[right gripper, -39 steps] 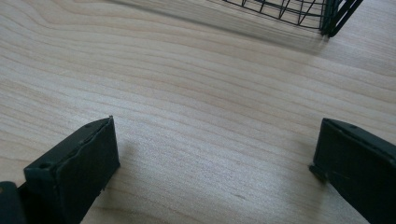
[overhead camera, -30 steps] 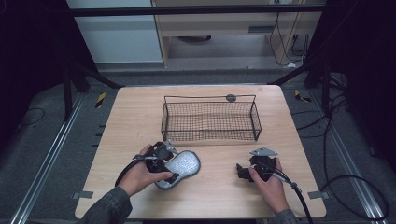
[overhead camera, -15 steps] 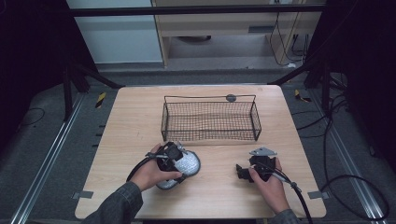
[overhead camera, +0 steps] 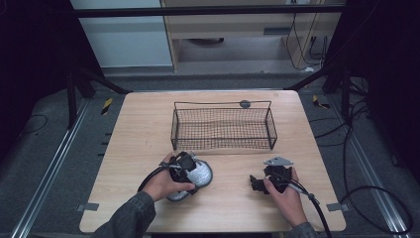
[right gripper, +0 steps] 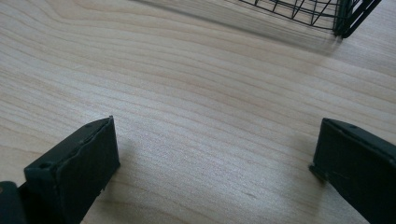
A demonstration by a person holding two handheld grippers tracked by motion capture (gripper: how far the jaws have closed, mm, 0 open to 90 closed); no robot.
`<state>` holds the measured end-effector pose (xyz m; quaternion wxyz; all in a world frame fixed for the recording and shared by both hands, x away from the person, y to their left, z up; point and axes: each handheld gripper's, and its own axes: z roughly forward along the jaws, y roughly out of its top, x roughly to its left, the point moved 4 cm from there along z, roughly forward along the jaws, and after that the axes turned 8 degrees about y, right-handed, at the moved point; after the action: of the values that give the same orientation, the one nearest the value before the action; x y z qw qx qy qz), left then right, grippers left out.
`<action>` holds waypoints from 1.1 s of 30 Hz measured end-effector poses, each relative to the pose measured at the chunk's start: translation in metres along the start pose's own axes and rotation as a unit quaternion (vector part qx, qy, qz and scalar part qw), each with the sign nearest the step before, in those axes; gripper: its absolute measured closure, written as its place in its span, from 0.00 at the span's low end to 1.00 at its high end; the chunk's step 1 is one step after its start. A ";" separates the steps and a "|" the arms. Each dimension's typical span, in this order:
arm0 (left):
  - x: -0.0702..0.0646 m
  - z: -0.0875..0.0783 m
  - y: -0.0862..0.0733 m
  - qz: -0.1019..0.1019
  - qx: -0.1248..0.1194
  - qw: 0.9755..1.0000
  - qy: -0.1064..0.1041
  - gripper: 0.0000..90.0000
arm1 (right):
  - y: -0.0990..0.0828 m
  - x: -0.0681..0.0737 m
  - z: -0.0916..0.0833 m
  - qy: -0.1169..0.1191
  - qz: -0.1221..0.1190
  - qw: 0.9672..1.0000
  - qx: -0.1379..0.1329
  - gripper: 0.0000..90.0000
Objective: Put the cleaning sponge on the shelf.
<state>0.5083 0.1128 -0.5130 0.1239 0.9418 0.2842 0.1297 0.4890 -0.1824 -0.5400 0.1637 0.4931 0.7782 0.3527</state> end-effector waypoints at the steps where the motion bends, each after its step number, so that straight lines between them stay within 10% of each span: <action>1: 0.000 0.001 0.000 -0.001 0.000 1.000 -0.001 0.02 | 0.000 0.000 0.000 0.001 0.001 1.000 0.000 0.00; 20: 0.004 0.005 -0.004 -0.020 -0.012 1.000 -0.012 0.05 | 0.000 0.001 0.000 0.003 -0.002 1.000 0.000 0.00; 33: 0.010 -0.051 0.015 0.023 -0.069 0.997 0.037 0.06 | 0.000 0.001 0.000 0.005 0.000 1.000 0.000 0.00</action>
<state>0.5082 0.1142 -0.4589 0.1750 0.9318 0.2571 0.1869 0.4880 -0.1814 -0.5398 0.1596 0.4914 0.7790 0.3553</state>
